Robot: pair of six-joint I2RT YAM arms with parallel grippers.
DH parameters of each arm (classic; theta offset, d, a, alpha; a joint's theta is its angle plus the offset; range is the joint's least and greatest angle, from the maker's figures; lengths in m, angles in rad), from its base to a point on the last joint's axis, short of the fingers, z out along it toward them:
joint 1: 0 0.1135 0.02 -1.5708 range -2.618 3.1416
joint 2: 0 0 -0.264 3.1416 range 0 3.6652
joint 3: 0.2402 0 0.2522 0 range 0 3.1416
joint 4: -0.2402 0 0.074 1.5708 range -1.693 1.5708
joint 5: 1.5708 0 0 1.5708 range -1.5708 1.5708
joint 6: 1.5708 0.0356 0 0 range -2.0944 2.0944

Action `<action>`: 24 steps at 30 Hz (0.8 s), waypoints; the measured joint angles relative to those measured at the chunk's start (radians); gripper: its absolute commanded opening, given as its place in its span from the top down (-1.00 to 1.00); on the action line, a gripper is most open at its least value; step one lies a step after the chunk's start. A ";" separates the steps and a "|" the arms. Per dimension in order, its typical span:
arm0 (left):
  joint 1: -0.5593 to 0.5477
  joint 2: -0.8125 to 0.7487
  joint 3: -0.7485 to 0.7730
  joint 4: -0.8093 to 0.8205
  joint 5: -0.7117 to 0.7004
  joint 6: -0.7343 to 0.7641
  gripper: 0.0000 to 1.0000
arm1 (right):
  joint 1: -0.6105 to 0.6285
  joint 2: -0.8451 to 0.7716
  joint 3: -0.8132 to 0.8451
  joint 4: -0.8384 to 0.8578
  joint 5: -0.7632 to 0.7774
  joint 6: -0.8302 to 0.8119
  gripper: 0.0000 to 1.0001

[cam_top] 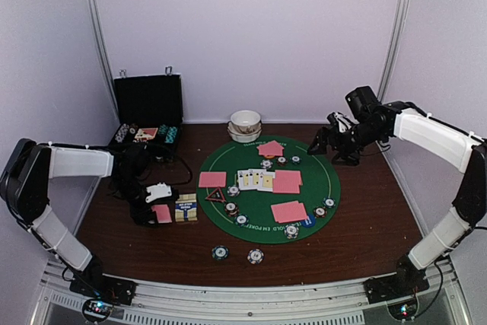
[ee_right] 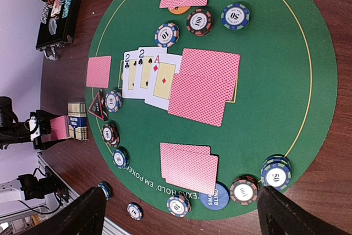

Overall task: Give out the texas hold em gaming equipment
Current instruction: Place the face-down deck piles at the center of the board, then reset both arms

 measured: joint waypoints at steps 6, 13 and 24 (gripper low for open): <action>-0.013 0.002 -0.007 0.003 0.005 -0.009 -0.95 | 0.000 -0.018 -0.006 -0.001 0.000 0.011 -0.99; -0.013 -0.017 0.003 -0.030 0.014 -0.038 -0.95 | 0.000 -0.032 -0.006 -0.001 0.015 0.014 -0.99; 0.041 -0.123 0.269 -0.087 0.031 -0.211 -0.95 | -0.027 -0.105 -0.013 -0.009 0.283 -0.026 -0.99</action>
